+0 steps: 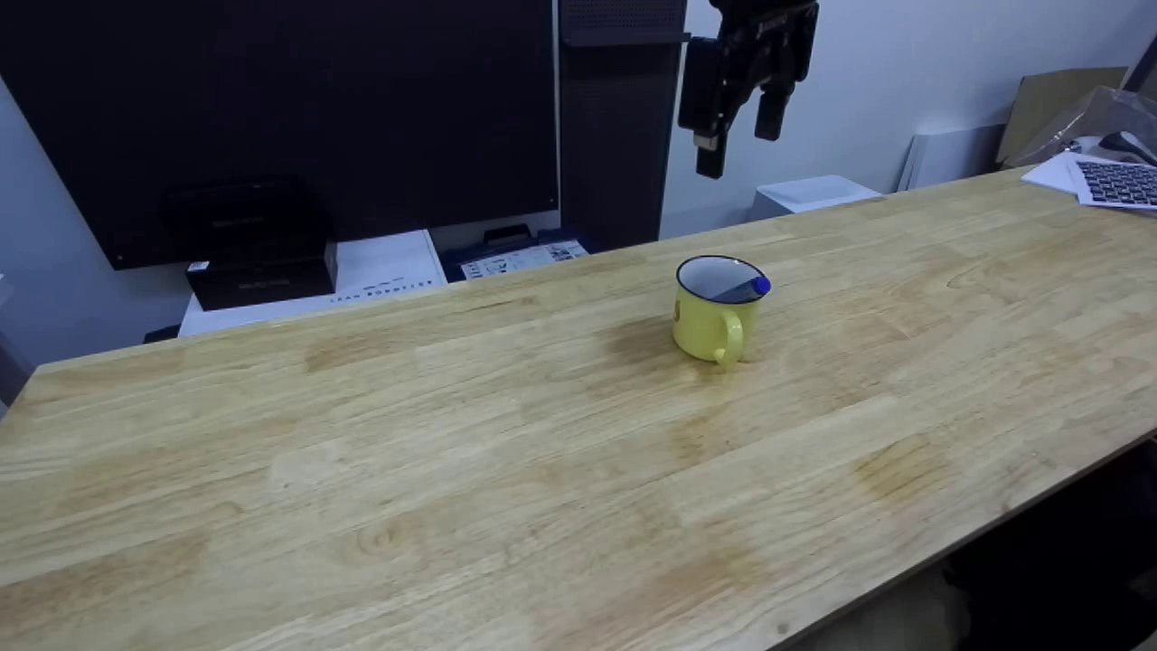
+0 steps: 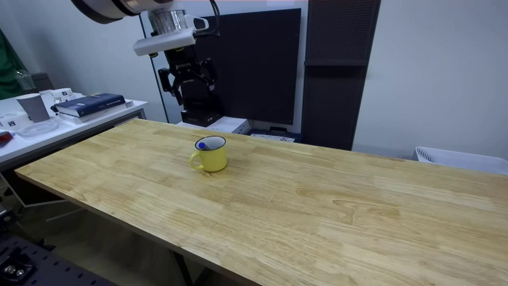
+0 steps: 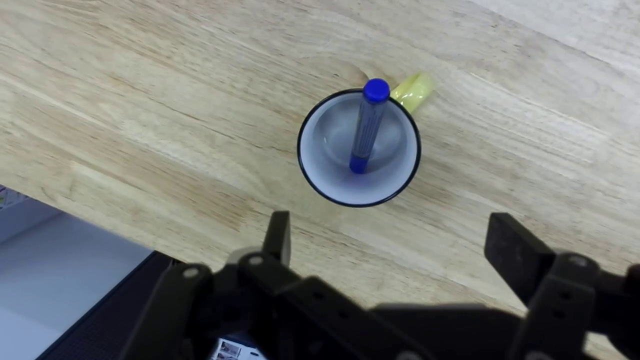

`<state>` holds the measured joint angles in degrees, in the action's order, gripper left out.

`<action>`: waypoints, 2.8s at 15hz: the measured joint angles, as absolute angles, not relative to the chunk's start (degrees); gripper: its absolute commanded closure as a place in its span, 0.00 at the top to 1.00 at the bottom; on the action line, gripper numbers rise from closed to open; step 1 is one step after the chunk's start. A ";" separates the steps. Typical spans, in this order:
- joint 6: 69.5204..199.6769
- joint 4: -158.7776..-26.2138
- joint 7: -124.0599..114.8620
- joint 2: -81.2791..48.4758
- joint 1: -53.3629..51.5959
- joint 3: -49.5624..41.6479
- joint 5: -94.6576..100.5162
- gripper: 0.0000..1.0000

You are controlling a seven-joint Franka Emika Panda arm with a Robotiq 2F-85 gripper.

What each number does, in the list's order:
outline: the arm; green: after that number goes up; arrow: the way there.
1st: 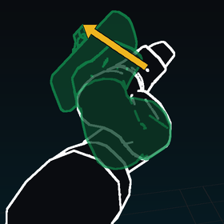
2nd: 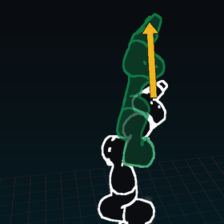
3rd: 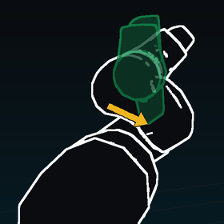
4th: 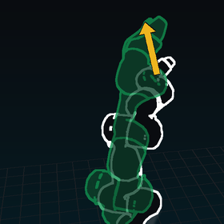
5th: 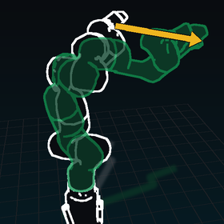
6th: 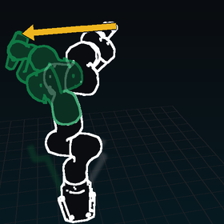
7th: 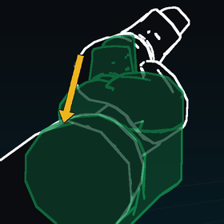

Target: Take the blue marker out of the yellow mug

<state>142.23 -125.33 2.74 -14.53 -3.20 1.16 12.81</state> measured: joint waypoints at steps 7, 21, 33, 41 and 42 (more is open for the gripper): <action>145.42 -126.97 2.73 -15.72 -2.92 1.03 11.92 1.00; 150.17 -131.99 6.88 -21.51 0.38 0.94 5.41 1.00; 150.17 -130.43 8.70 -23.62 0.57 1.01 5.13 1.00; 150.08 -126.69 9.52 -27.23 0.67 1.00 5.10 0.51; 150.08 -126.35 9.66 -27.73 0.69 1.01 5.07 0.45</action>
<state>150.08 -126.35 9.66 -27.73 0.69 1.01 5.07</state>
